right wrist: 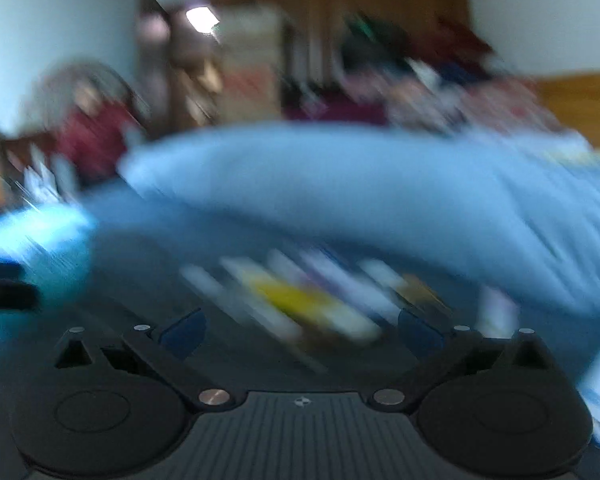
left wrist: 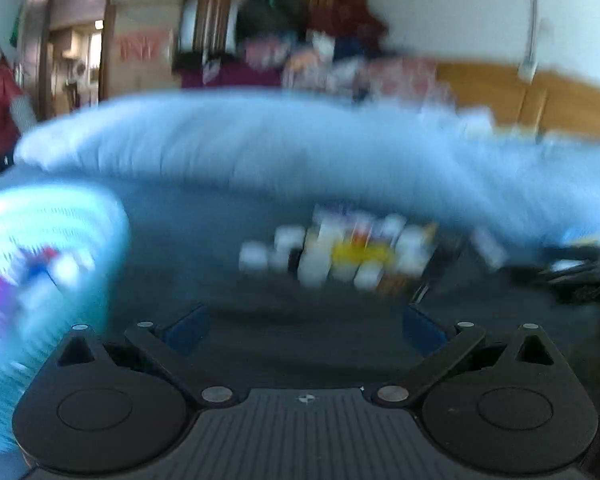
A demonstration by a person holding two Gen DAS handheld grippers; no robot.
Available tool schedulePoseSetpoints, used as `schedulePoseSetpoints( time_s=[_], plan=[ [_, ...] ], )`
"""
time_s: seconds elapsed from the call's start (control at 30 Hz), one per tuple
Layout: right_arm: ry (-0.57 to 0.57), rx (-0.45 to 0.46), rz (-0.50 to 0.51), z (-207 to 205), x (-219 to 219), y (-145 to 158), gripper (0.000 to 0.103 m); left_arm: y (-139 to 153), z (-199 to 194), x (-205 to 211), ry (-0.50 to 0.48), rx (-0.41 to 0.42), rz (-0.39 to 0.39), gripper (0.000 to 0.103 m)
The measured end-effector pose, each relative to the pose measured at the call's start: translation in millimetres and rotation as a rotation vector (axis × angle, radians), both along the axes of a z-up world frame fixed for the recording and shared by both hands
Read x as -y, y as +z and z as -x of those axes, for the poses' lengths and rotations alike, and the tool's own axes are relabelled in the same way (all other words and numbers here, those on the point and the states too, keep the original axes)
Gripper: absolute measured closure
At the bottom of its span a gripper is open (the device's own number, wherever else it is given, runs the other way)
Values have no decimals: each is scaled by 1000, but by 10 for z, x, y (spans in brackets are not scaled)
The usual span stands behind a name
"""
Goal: Organize objects
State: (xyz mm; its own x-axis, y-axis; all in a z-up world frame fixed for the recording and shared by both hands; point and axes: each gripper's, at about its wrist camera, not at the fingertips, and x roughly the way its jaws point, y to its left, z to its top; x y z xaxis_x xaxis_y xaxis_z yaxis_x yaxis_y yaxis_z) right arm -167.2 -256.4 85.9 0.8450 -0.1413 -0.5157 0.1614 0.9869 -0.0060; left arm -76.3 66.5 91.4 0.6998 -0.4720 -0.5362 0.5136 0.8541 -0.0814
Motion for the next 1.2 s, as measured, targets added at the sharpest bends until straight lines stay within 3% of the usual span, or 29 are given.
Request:
schedulePoseSetpoints(
  time_s=[0.07,0.13,0.23,0.4,0.53,0.7,1.2],
  plan=[
    [-95,-91,-1,11,446,-323,2,-305,-269,25,47,-46,-40,0],
    [-169,-127,-37,64,815,-563,2,-514,-565,-50,109,-90,-86,0],
    [-200,-161,-21,36,1021,-833,0,-710,-865,-209,136,-154,-42,0],
    [-195,-133,-2,84,1004,-962,0,-850,-761,78,128,-32,-235,0],
    [-195,-132,-1,122,963,-984,0,-796,-864,-19,123,-70,-146,0],
    [-195,-132,-2,130,946,-992,0,-790,-892,50,125,-61,-162,0],
    [-195,-137,-4,12,1056,-833,0,-782,-921,-84,119,-78,-50,0]
  ],
)
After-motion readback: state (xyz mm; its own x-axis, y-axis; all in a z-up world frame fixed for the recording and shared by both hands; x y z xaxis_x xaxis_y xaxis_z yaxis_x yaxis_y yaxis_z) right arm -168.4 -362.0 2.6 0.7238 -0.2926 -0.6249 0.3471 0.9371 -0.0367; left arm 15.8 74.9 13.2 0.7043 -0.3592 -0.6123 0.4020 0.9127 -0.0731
